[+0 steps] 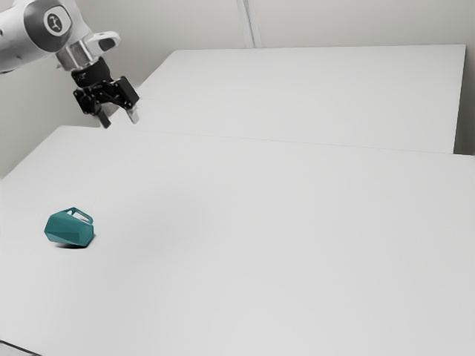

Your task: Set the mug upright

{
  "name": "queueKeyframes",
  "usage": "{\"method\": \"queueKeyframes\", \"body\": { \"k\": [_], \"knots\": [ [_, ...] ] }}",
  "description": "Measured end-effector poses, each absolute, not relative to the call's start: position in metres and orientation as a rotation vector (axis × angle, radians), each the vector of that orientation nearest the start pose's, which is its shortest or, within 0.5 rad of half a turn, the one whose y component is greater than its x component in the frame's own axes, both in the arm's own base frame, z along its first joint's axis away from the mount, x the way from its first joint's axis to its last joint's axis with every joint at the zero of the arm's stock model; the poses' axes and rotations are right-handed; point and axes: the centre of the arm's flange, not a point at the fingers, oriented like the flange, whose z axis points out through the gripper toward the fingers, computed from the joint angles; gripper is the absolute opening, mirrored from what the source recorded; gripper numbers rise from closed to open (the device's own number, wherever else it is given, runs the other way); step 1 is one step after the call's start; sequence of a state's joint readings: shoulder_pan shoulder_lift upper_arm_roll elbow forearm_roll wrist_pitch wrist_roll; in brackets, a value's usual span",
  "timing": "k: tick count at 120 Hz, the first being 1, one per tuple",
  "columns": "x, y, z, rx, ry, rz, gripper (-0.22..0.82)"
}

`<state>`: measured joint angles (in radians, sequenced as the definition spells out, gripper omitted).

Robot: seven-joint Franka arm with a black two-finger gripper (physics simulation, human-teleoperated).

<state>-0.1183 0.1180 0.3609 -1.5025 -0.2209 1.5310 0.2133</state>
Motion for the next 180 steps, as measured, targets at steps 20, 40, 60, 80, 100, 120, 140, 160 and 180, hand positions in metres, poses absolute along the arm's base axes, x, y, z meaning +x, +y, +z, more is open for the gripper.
{"method": "queueKeyframes", "body": {
  "k": [20, 40, 60, 80, 100, 120, 140, 160, 180],
  "knots": [
    [0.561, 0.154, 0.588, -3.429, -0.081, 0.054, 0.60],
    [0.528, 0.268, 0.556, -3.598, -0.289, 0.016, 0.60],
    [0.507, 0.335, 0.504, -3.721, -0.328, 0.043, 0.60],
    [0.497, 0.401, 0.450, -3.791, -0.311, 0.041, 0.60],
    [0.490, 0.437, 0.393, -3.876, -0.214, 0.020, 0.60],
    [0.482, 0.452, 0.347, -3.917, -0.141, 0.026, 0.60],
    [0.465, 0.467, 0.315, -3.945, -0.116, 0.018, 0.60],
    [0.460, 0.460, 0.292, -4.026, -0.110, -0.093, 0.60],
    [0.456, 0.450, 0.276, -4.094, -0.121, -0.204, 0.60]
  ]
}}
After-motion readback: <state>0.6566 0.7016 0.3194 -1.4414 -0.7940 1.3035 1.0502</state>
